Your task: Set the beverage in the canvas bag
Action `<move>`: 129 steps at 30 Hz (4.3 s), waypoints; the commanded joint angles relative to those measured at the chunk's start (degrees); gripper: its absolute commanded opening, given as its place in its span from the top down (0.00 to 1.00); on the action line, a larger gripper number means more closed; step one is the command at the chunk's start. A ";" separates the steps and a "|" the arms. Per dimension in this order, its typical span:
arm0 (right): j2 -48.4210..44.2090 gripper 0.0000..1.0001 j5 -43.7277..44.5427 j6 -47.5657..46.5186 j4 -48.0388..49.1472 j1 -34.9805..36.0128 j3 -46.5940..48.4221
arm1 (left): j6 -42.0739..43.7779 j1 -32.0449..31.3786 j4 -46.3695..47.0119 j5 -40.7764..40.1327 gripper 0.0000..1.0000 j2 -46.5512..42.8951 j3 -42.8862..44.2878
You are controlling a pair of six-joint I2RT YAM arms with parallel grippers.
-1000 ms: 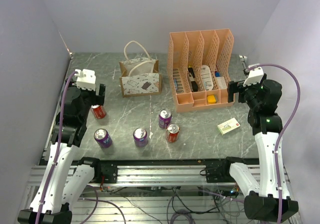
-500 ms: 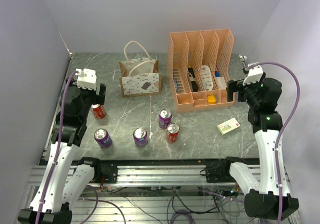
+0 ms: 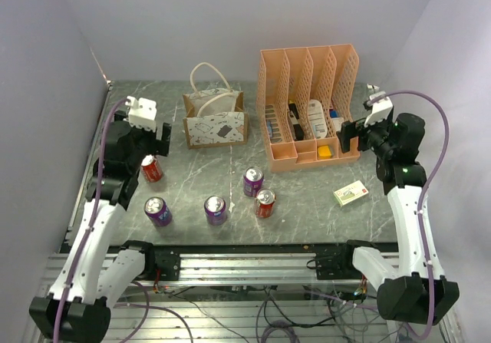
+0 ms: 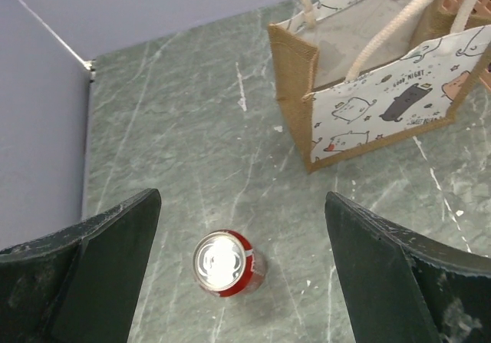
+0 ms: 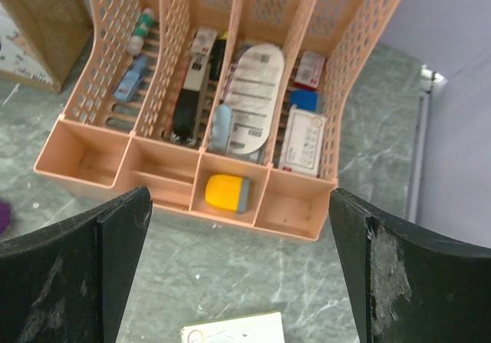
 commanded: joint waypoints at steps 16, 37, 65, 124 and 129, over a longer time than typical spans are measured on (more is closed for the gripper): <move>-1.72 0.00 -2.35 -0.65 2.31 -0.44 -5.34 | -15.06 -1.72 10.66 5.07 0.07 39.80 24.78; -0.34 0.00 -2.93 -1.60 1.49 -0.37 -5.38 | -16.43 -5.68 5.69 1.68 0.46 58.44 33.91; 2.94 0.00 -15.72 -2.01 1.90 1.12 -6.87 | -9.08 -6.03 -4.83 7.97 0.62 34.98 11.64; 34.83 0.72 6.81 -9.59 -8.62 50.25 19.31 | -5.49 -5.68 -2.54 -0.47 0.07 20.43 7.83; 31.28 0.76 11.50 -8.48 -8.62 49.38 24.06 | -4.77 -5.55 -2.66 1.95 0.08 23.67 10.03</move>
